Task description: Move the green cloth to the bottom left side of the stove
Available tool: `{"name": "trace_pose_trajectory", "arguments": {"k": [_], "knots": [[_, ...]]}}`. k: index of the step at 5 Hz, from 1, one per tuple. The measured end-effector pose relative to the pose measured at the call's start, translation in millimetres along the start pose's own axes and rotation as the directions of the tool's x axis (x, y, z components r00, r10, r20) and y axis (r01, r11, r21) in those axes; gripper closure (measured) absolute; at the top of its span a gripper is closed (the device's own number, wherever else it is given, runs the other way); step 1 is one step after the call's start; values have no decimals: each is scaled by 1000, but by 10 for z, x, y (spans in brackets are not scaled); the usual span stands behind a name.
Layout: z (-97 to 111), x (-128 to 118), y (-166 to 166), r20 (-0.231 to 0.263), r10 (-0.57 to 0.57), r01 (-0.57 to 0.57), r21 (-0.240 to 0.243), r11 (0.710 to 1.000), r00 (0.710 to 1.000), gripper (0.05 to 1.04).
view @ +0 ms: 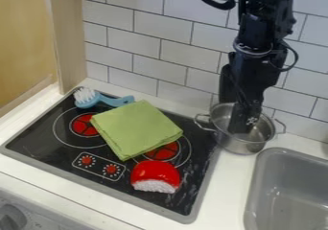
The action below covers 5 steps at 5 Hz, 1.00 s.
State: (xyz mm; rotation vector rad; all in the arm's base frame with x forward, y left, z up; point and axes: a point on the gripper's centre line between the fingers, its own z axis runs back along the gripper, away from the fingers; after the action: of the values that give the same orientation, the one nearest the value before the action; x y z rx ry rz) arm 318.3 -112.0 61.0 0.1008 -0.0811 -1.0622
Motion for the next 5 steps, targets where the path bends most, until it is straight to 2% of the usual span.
{"name": "trace_pose_trajectory", "arguments": {"k": [1, 2, 3, 4, 5], "knots": [[-155, -107, -119, -49, -7, 5, -46, 999, 999, 85], [-140, -243, 14, -64, 42, -47, -84, 995, 997, 85], [-70, -385, 287, -61, 90, -94, -75, 993, 994, 85], [-93, -456, 412, -64, 95, -100, -87, 991, 993, 85], [-61, -618, 635, -48, 146, -149, -78, 986, 988, 85]]}}
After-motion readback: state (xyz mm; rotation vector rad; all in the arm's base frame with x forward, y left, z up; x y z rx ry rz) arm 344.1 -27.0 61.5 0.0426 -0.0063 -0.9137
